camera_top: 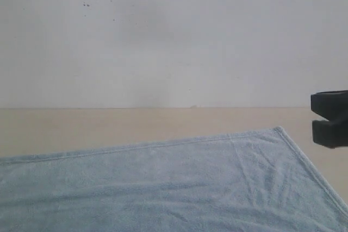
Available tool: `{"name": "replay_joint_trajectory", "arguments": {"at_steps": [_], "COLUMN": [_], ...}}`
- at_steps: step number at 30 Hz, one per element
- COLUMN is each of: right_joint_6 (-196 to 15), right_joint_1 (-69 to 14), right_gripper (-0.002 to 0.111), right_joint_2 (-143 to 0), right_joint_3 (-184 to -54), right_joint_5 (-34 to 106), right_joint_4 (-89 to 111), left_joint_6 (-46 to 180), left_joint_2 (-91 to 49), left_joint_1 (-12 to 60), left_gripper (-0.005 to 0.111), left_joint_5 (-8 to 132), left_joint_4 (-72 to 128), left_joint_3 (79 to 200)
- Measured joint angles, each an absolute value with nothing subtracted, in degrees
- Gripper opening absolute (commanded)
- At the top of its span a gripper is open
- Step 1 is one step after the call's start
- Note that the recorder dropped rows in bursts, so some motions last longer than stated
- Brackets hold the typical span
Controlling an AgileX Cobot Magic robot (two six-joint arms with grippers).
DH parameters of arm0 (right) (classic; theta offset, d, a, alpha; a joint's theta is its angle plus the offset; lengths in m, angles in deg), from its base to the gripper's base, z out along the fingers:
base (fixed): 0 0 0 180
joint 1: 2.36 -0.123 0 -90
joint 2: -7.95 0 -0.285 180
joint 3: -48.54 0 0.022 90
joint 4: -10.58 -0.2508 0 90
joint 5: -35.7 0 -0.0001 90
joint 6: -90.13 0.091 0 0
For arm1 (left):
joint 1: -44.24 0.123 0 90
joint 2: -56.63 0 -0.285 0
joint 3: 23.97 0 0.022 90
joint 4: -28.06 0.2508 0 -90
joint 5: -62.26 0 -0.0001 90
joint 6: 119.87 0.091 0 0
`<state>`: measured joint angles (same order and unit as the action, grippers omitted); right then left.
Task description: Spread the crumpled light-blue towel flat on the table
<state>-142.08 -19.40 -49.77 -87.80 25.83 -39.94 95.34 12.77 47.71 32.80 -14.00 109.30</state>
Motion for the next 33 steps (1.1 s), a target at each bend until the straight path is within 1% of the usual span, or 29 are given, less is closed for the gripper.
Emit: {"name": "replay_joint_trajectory", "arguments": {"at_steps": [3,5,11,17,33], "right_joint_6": [-137.54,-134.7,-132.12,-131.7,-131.7], "right_joint_1": [-23.77,-24.6,-24.67,-24.67,-24.67], "right_gripper": [0.0,0.0,0.0,0.0,0.0], "right_joint_2": [-38.68,-32.49,-25.17,-22.91,-22.68], "right_joint_3": [-82.36,-80.65,-79.86,-79.86,-79.86], "right_joint_5": [25.56,24.18,17.66,11.63,10.87], "right_joint_4": [-40.19,-40.31,-40.42,-40.53,-40.53], "left_joint_6": [95.34,95.34,95.34,95.34,95.34], "left_joint_2": [14.25,14.5,14.5,14.5,14.5], "left_joint_1": [47.71,47.71,47.71,47.71,47.71], "left_gripper": [0.004,0.004,0.004,0.004,0.004], "left_joint_5": [28.98,26.49,25.57,25.57,25.57], "left_joint_4": [-14.0,-14.0,-14.23,-14.23,-14.23], "left_joint_3": [107.39,107.32,107.32,107.32,107.32]}}
